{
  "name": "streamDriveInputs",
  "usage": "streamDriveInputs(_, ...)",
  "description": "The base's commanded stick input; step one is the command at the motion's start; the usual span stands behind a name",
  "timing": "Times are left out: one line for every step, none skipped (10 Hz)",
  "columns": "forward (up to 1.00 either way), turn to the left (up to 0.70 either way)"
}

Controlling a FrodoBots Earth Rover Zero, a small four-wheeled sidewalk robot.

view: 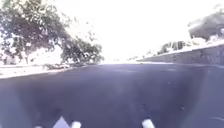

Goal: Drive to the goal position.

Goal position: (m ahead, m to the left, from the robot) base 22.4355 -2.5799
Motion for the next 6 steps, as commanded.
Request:
streamDriveInputs(0.70, -0.35)
streamDriveInputs(0.70, -0.35)
streamDriveInputs(0.70, -0.35)
streamDriveInputs(0.70, -0.35)
streamDriveInputs(0.70, -0.35)
streamDriveInputs(0.70, -0.35)
